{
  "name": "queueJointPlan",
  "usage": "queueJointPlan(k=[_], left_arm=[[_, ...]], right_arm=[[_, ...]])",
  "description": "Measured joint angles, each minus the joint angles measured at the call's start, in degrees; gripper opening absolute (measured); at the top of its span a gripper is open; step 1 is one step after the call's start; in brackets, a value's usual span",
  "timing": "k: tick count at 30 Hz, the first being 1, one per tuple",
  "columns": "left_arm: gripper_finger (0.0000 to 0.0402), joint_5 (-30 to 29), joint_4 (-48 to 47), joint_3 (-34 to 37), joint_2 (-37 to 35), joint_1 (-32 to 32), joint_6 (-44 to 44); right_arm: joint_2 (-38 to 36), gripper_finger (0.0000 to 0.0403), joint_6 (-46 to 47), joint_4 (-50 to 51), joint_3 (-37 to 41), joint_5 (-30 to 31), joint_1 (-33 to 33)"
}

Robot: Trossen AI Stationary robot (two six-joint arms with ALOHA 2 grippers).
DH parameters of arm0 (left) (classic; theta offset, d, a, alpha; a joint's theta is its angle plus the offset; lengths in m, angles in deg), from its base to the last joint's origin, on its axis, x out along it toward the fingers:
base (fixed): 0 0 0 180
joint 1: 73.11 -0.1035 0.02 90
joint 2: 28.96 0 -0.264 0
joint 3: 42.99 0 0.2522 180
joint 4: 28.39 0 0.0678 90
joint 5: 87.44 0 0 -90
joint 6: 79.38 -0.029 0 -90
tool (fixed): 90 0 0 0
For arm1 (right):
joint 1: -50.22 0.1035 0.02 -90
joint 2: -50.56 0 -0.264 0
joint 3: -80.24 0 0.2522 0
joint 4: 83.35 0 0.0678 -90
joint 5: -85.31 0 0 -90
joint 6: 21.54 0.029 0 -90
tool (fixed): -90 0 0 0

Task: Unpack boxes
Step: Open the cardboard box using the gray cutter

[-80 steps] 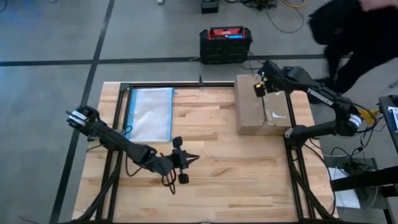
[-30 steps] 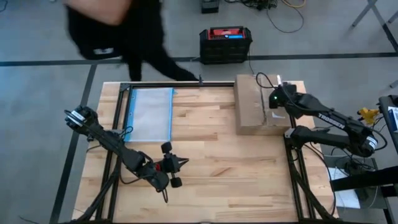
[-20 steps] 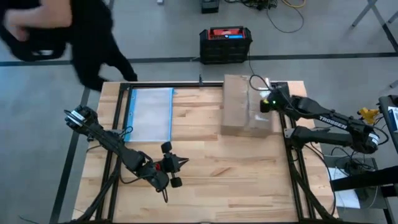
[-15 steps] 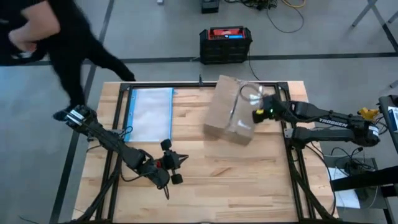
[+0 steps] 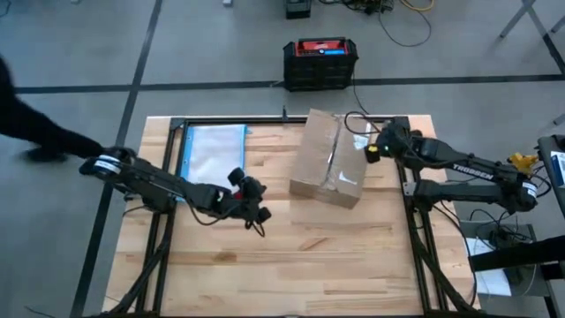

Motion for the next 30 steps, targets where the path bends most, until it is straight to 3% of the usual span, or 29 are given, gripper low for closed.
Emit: queueJointPlan(k=[3, 7, 11, 16, 22, 28, 30], left_arm=[[0.0000, -1.1, 0.0, 0.0, 1.5, -2.7, -0.4], [0.0000, 6.9, 1.7, 0.0, 3.3, -5.6, -1.3], [0.0000, 10.4, 7.9, 0.0, 5.8, -3.3, -2.3], [0.0000, 10.4, 16.5, 0.0, 11.3, 2.0, -2.0], [0.0000, 10.3, 26.6, 0.0, 17.6, 5.2, -1.3], [0.0000, 9.7, 26.4, 0.0, 18.6, 7.4, 2.6], [0.0000, 8.1, 26.4, 0.0, 18.5, 8.4, 2.7]], right_arm=[[2.2, 0.0057, -0.9, 0.0, 0.2, 2.1, -2.8], [5.1, 0.0057, -7.0, -7.6, 0.3, 4.0, -6.3], [7.6, 0.0057, -16.7, -18.5, -0.9, 2.4, -10.0], [12.9, 0.0057, -29.6, -26.0, -5.8, 2.3, -14.1], [22.5, 0.0057, -41.7, -34.6, -9.3, -5.2, -17.6], [31.7, 0.0057, -49.4, -36.9, -13.2, -6.0, -20.5], [33.5, 0.0057, -49.2, -35.5, -14.9, -9.3, -21.2]])
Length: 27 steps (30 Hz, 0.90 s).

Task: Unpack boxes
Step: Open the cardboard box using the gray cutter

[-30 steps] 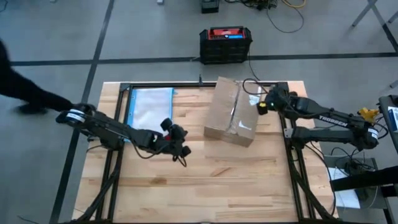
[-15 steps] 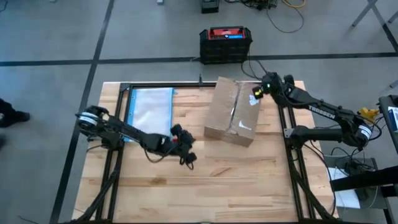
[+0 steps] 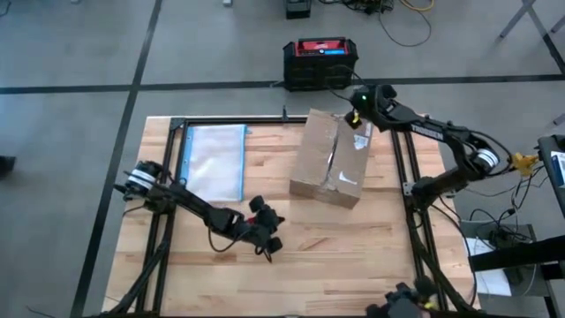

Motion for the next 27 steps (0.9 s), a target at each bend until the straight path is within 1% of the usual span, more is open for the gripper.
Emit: queueJointPlan(k=[2, 4, 8, 12, 15, 18, 21, 23, 25, 27], left_arm=[[0.0000, -1.8, -0.7, 0.0, -0.3, 0.6, 0.0], [0.0000, -2.2, -2.6, 0.0, -0.9, 0.7, 0.1], [0.0000, -2.3, -10.0, 0.0, -2.7, 1.1, 2.6], [0.0000, -2.3, -16.7, 0.0, -4.3, 1.6, 6.5], [0.0000, -2.4, -17.4, 0.0, -4.5, 1.5, 7.1], [0.0000, -2.5, -17.6, 0.5, -4.3, 1.5, 6.9], [0.0000, -3.5, -17.5, 0.8, -3.8, 1.3, 6.9], [0.0000, -5.5, -17.6, 1.0, -3.8, 1.2, 6.9], [0.0000, -8.0, -17.6, 1.1, -3.8, 0.8, 5.7], [0.0000, -8.7, -18.6, 1.3, -3.8, 0.1, 2.8]], right_arm=[[1.3, 0.0057, 1.4, 2.7, -0.8, -4.1, -0.6], [2.1, 0.0057, 3.0, 3.9, -1.1, -7.0, -1.2], [1.3, 0.0057, 6.8, 8.7, -1.8, -8.6, -1.9], [-2.1, 0.0057, 12.8, 16.5, -1.9, -15.2, -1.2], [-5.5, 0.0057, 17.2, 22.2, -1.3, -18.6, 1.0], [-9.5, 0.0057, 19.1, 26.0, -0.4, -18.6, 5.8], [-13.5, 0.0057, 23.7, 29.2, 1.0, -18.1, 12.2], [-15.5, 0.0057, 28.2, 30.7, 2.0, -17.5, 17.9], [-17.4, 0.0057, 33.0, 31.0, 3.1, -15.1, 25.0], [-18.4, 0.0057, 37.9, 31.8, 4.2, -11.8, 32.1]])
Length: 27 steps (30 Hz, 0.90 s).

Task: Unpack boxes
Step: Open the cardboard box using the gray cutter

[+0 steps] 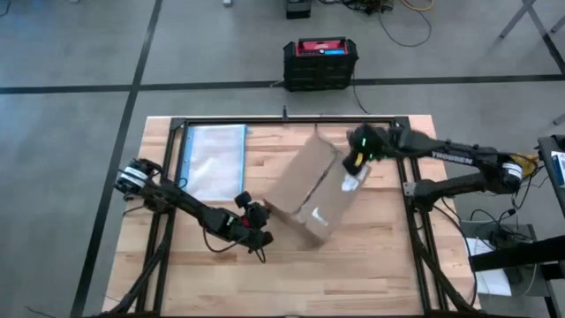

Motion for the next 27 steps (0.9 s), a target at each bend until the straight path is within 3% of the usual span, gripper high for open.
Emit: queueJointPlan(k=[3, 7, 13, 18, 23, 27], left_arm=[[0.0000, 0.0, -3.3, 0.0, -0.8, -1.8, -3.7], [0.0000, -2.3, -14.4, 0.0, -3.6, -5.3, -3.9], [0.0000, -2.9, -26.7, 0.2, -10.8, -7.4, -2.9], [0.0000, 0.5, -28.0, 0.5, -17.9, -3.4, -1.3], [0.0000, 2.7, -25.4, 0.6, -24.2, 4.0, -1.6], [0.0002, -0.5, -22.7, 0.9, -29.6, 8.3, -2.3]], right_arm=[[-1.0, 0.0057, 7.4, 1.3, 0.3, 2.4, 9.7], [-2.3, 0.0057, 15.8, 4.3, -0.7, 4.3, 20.3], [-5.5, 0.0057, 19.2, 6.8, -2.2, 7.0, 27.9], [-6.8, 0.0057, 13.0, 5.5, -2.3, 5.9, 30.5], [-5.4, 0.0057, 2.2, -6.8, -2.3, 3.3, 32.5], [-3.0, 0.0057, -6.8, -17.9, -2.3, -0.4, 32.1]])
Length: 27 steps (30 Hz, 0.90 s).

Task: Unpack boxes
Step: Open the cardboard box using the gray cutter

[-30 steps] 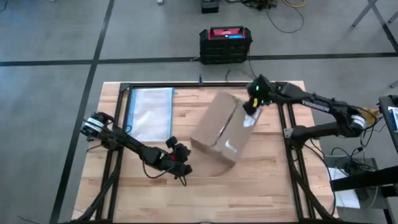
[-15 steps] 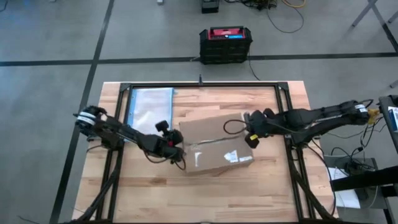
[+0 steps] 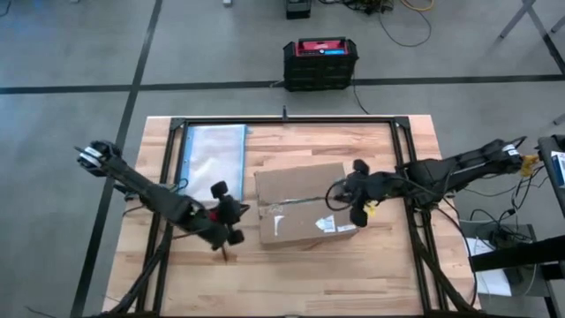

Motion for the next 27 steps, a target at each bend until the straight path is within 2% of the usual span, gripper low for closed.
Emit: queueJointPlan(k=[5, 11, 14, 18, 22, 27], left_arm=[[0.0037, 0.0, 7.3, 2.2, -3.7, -1.1, -5.6], [0.0117, 12.0, 26.4, 6.4, -5.0, -6.7, -18.6], [0.0155, 16.6, 26.8, 8.6, -5.5, -10.7, -19.7], [0.0190, 17.2, 30.6, 12.4, -6.1, -13.1, -20.6], [0.0207, 19.8, 37.3, 14.3, -6.5, -13.1, -23.9], [0.0210, 25.3, 38.3, 14.2, -6.6, -14.1, -24.0]], right_arm=[[4.8, 0.0057, -8.6, -12.7, 0.0, -2.1, -1.5], [12.4, 0.0057, -16.0, -26.0, 0.0, -12.9, -4.9], [16.6, 0.0057, -17.4, -34.5, 0.0, -19.1, -7.1], [21.7, 0.0057, -18.6, -44.9, 0.0, -23.8, -10.1], [25.0, 0.0057, -18.9, -47.6, -0.7, -26.3, -14.4], [28.1, 0.0057, -18.9, -47.6, -5.4, -30.9, -17.4]])
